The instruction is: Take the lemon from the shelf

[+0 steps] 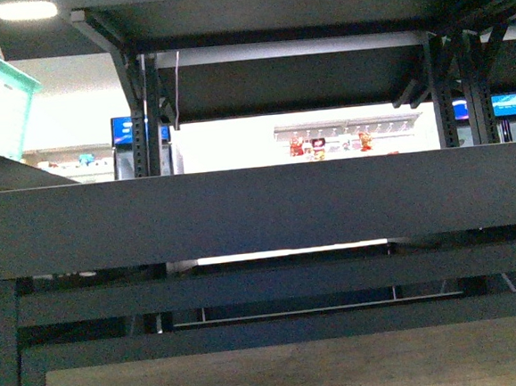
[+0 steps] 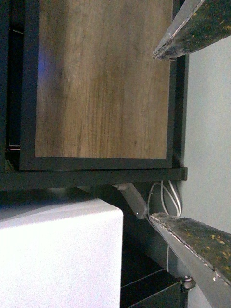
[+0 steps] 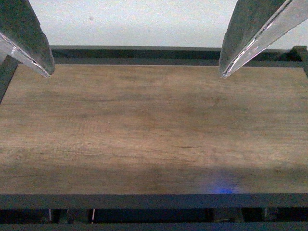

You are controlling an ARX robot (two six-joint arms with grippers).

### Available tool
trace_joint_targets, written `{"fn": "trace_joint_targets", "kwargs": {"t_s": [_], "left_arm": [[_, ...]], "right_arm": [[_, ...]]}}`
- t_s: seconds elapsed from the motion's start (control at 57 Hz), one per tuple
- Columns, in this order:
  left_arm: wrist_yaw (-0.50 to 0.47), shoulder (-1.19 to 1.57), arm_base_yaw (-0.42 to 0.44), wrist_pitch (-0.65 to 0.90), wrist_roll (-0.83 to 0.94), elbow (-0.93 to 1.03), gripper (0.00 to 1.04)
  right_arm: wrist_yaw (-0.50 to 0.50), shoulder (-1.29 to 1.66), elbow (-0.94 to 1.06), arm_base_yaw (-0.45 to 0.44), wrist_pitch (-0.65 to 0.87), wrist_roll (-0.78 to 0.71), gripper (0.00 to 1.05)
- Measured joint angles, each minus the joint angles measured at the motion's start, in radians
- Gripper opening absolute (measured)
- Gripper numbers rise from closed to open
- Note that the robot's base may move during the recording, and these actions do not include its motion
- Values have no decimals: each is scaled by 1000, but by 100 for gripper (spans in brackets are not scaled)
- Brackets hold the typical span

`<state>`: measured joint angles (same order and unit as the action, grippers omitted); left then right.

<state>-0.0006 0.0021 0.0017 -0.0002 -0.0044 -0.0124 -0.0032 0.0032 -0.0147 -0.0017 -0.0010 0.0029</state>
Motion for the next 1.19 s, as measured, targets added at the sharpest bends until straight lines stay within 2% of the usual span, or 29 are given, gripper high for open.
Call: {"fn": "trace_joint_targets", "kwargs": {"t_s": [1.193], "left_arm": [[0, 0, 0, 0, 0, 0, 97]], "right_arm": [[3, 0, 0, 0, 0, 0, 102]]}}
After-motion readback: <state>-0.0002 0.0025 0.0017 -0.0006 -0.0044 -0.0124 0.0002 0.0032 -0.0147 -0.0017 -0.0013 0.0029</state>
